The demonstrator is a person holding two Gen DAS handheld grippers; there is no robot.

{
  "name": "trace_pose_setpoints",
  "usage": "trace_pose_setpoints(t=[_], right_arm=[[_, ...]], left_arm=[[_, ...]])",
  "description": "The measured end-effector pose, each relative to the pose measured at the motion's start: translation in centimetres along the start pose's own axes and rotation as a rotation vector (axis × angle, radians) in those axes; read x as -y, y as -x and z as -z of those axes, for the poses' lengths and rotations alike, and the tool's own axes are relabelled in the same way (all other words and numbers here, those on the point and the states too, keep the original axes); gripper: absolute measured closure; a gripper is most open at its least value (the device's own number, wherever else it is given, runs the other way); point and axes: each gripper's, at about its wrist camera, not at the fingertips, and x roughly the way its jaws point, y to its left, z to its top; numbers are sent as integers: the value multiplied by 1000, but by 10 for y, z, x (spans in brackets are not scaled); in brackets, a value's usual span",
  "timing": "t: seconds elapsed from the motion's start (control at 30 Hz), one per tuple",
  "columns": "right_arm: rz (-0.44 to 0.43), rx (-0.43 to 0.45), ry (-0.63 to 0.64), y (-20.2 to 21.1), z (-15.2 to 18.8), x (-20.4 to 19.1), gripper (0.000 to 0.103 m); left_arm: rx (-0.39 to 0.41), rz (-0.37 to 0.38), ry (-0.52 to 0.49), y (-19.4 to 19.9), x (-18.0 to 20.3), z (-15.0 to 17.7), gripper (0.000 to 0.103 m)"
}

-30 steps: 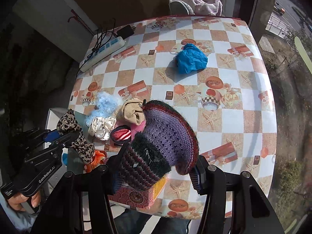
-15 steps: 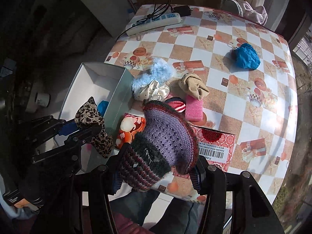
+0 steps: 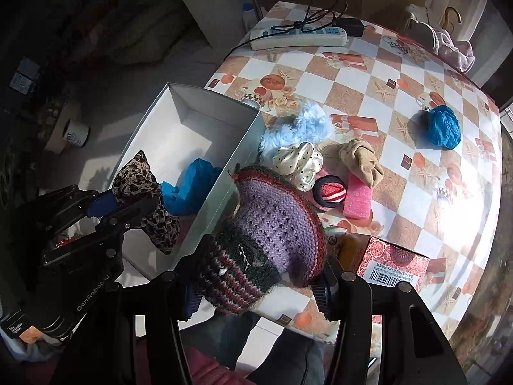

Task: Organize soft objects
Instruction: 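Carry the leopard scarf and purple knit hat over the white box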

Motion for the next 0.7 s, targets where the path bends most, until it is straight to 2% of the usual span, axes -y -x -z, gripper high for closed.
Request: trace_pose_setpoints(t=[0.7], right_arm=[[-2, -29, 88, -15, -16, -39, 46]], left_arm=[[11, -18, 102, 7, -46, 16, 84]])
